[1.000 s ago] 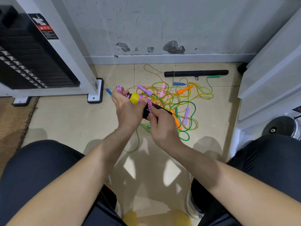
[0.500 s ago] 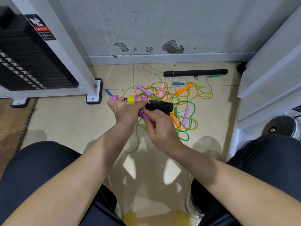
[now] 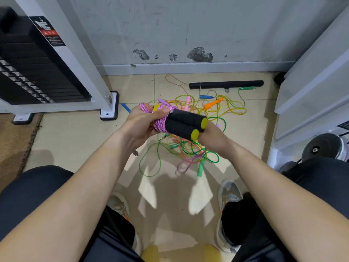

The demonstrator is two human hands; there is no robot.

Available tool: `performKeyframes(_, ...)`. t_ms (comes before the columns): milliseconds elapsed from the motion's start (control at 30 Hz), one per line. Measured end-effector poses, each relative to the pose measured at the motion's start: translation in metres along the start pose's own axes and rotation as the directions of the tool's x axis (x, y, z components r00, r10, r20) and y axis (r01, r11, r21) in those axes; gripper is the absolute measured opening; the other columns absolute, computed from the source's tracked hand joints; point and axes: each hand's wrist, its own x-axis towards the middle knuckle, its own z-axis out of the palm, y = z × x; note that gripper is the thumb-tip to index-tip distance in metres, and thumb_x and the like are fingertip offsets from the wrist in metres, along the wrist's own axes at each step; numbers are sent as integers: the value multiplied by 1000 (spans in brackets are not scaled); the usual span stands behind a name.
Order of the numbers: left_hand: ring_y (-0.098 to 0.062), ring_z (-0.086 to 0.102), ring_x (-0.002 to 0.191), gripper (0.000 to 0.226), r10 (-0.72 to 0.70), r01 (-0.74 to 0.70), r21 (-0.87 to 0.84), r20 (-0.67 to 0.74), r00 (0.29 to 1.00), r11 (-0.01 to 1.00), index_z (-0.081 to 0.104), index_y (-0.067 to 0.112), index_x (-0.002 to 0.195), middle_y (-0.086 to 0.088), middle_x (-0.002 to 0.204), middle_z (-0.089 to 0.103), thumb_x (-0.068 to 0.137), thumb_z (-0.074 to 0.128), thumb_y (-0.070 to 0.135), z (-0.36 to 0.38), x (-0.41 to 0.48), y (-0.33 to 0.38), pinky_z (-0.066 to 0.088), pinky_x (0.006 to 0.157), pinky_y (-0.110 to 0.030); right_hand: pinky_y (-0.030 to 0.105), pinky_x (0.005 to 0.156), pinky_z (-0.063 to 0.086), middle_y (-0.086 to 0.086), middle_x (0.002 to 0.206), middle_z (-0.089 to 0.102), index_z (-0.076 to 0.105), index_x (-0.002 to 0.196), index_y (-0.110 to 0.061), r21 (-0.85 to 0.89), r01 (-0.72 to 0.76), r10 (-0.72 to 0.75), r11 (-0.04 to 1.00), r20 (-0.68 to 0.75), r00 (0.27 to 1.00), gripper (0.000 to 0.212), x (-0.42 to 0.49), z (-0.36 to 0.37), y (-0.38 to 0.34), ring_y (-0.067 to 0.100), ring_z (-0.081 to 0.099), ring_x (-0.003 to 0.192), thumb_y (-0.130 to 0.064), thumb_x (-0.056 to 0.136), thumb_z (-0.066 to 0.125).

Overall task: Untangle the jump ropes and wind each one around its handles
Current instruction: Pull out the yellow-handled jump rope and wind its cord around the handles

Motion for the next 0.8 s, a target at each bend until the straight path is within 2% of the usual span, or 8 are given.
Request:
performKeyframes(67, -19, 72, 86, 38, 32, -34, 100, 21, 999, 994, 51, 16, 98, -1, 98, 73, 78, 83, 8, 0, -3, 4, 62, 75, -41, 23, 65, 44, -13, 66, 62, 71, 70, -18, -102, -28, 30, 994, 22, 999, 27, -1, -10, -5, 1, 53, 63, 0, 85, 57)
performKeyframes(167, -11, 70, 94, 63, 77, -94, 310, 65, 995, 946, 46, 21, 121, 13, 109, 65, 75, 85, 5, 2, -10, 6, 60, 75, -35, 14, 49, 35, -14, 55, 54, 68, 70, -13, -120, -76, 84, 990, 61, 995, 29, -2, -17, -11, -1, 45, 49, 2, 91, 58)
performKeyframes(333, -5, 55, 111, 87, 237, -305, 677, 195, 952, 669, 33, 21, 131, 15, 119, 47, 67, 93, 19, 3, -11, 2, 48, 92, -18, 20, 42, 31, 4, 60, 47, 74, 77, -9, -169, -160, 179, 973, 98, 979, 22, -1, -16, -10, 13, 38, 50, -24, 93, 70)
performKeyframes(433, -9, 48, 116, 99, 273, -357, 768, 243, 931, 532, 30, 18, 138, 5, 127, 43, 64, 95, 23, 7, -10, -4, 44, 95, -26, 26, 48, 33, 7, 56, 44, 67, 76, 6, -71, -252, 257, 965, 60, 965, 32, 1, -18, -10, 18, 36, 51, -20, 95, 67)
performKeyframes(533, 6, 42, 102, 99, 382, -376, 823, 213, 899, 425, 30, 17, 141, 9, 124, 38, 64, 93, 24, 14, -10, -13, 39, 83, -20, 24, 49, 38, 2, 53, 53, 68, 75, 5, 67, -300, 299, 952, 19, 954, 25, 2, -12, -18, 13, 42, 48, -8, 95, 62)
performKeyframes(600, 2, 44, 103, 92, 496, -367, 857, 157, 854, 361, 33, 15, 138, 7, 123, 38, 67, 91, 25, 17, -8, -18, 37, 79, -21, 24, 50, 42, 7, 60, 60, 70, 77, 5, 251, -302, 326, 920, -59, 944, 21, 1, 3, -21, 12, 47, 49, 0, 94, 57)
performKeyframes(700, -9, 49, 108, 90, 634, -335, 837, -18, 773, 432, 33, 10, 139, -1, 126, 42, 68, 88, 20, 19, -4, -24, 43, 84, -27, 23, 52, 46, 3, 63, 64, 71, 92, -1, 436, -201, 327, 877, -237, 915, 20, -2, 40, -23, 11, 50, 50, -1, 98, 52)
performKeyframes(800, -7, 48, 110, 94, 625, -296, 725, -233, 745, 622, 30, 10, 141, 0, 127, 42, 68, 89, 21, 22, -1, -29, 39, 89, -21, 21, 61, 47, -6, 71, 66, 70, 119, -7, 234, -84, 167, 969, -364, 916, 26, -10, 70, -13, 6, 55, 55, -10, 101, 51)
